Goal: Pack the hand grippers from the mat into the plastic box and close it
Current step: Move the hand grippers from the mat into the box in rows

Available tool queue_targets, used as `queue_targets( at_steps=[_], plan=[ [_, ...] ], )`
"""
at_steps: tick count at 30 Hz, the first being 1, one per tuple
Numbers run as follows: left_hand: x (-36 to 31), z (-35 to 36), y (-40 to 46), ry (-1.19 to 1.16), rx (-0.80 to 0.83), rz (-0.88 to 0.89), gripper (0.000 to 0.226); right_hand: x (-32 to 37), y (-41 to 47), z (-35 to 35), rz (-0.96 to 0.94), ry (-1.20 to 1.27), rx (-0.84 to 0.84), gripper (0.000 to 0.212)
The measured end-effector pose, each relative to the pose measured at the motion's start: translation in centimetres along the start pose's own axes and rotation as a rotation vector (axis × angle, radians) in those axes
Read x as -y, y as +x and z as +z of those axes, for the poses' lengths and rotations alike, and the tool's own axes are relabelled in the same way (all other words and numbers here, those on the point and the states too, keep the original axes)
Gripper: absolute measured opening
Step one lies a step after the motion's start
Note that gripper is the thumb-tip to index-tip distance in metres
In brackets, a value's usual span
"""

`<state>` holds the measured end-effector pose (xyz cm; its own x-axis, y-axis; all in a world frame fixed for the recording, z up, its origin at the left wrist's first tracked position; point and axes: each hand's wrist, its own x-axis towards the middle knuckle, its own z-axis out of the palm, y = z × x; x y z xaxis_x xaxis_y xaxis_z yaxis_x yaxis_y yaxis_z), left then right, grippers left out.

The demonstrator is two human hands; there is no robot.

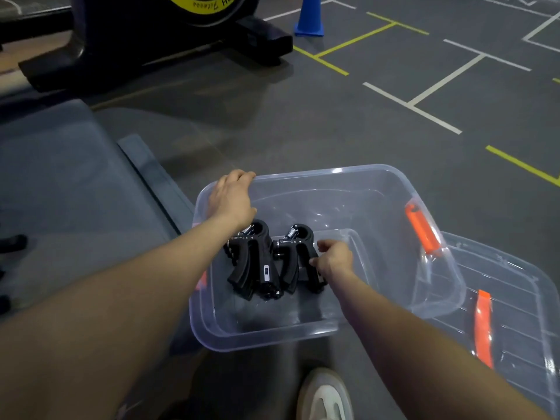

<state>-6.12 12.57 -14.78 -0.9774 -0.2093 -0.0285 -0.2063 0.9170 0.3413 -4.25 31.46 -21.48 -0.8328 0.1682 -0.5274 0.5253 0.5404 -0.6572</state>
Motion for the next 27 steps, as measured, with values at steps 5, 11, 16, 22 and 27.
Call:
queue_targets(
  at_steps=[5,11,16,22,27],
  plan=[
    [-0.2,-1.6,-0.5,0.015,0.065,-0.031,0.068,3.0,-1.0,-0.5,-0.14,0.046,0.033,0.045],
    [1.5,-5.9,-4.0,-0.034,0.047,-0.098,0.064,10.2,-4.4,-0.3,-0.331,0.011,0.12,0.049],
    [5.5,-11.1,-8.0,-0.056,-0.035,-0.21,0.061,16.1,-9.7,2.5,-0.53,-0.112,0.179,0.048],
    [12.9,-14.4,-12.7,-0.086,-0.105,-0.426,0.056,20.1,-15.3,8.6,-0.653,-0.169,0.28,0.053],
    [20.2,-15.6,-16.8,-0.066,-0.101,-0.563,0.054,20.3,-18.6,16.4,-0.649,-0.199,0.411,0.048]
  ],
)
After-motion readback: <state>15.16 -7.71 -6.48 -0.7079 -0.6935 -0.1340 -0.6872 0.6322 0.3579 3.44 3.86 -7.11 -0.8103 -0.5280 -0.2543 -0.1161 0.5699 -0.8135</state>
